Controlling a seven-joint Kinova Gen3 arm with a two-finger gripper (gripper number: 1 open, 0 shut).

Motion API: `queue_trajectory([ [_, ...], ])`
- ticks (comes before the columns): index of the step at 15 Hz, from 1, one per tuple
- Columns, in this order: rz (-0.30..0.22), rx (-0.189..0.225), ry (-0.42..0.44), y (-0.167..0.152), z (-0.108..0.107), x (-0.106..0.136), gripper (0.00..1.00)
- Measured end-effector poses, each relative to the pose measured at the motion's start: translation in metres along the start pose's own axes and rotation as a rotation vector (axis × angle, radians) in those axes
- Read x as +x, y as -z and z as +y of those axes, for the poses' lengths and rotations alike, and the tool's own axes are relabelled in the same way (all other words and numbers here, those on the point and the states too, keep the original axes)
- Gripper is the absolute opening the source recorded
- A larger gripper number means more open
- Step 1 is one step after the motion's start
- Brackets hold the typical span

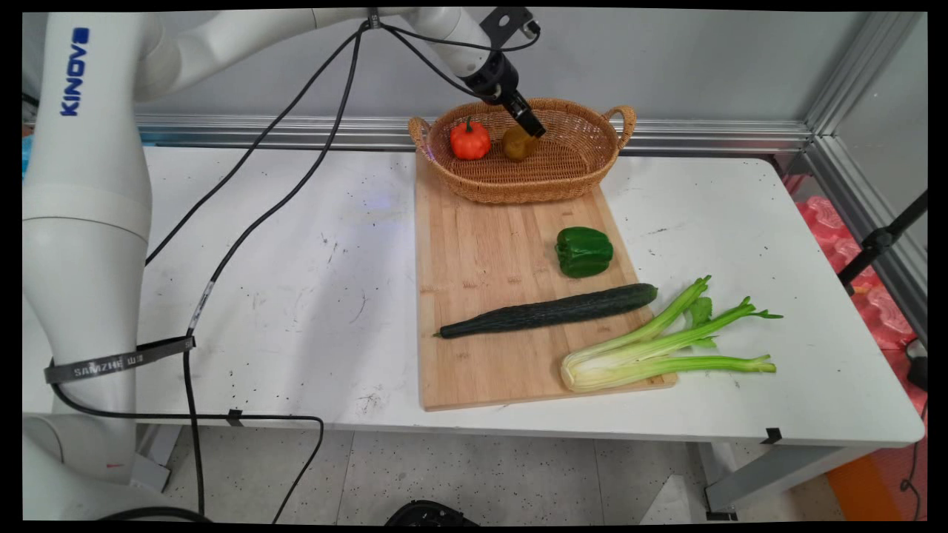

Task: Pick up the potato from the vegetable basket

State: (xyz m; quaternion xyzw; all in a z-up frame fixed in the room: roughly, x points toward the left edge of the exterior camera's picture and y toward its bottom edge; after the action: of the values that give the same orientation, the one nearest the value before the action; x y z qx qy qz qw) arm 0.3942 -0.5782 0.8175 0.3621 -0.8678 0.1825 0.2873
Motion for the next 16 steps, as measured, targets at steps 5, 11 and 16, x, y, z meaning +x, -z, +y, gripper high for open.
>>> queue_trajectory([
  [5,-0.015,-0.001,0.03,-0.012,-0.007,-0.01,1.0],
  [11,-0.022,-0.001,0.07,-0.025,-0.011,-0.02,1.0],
  [16,-0.012,-0.009,0.082,-0.032,-0.01,-0.021,1.0],
])
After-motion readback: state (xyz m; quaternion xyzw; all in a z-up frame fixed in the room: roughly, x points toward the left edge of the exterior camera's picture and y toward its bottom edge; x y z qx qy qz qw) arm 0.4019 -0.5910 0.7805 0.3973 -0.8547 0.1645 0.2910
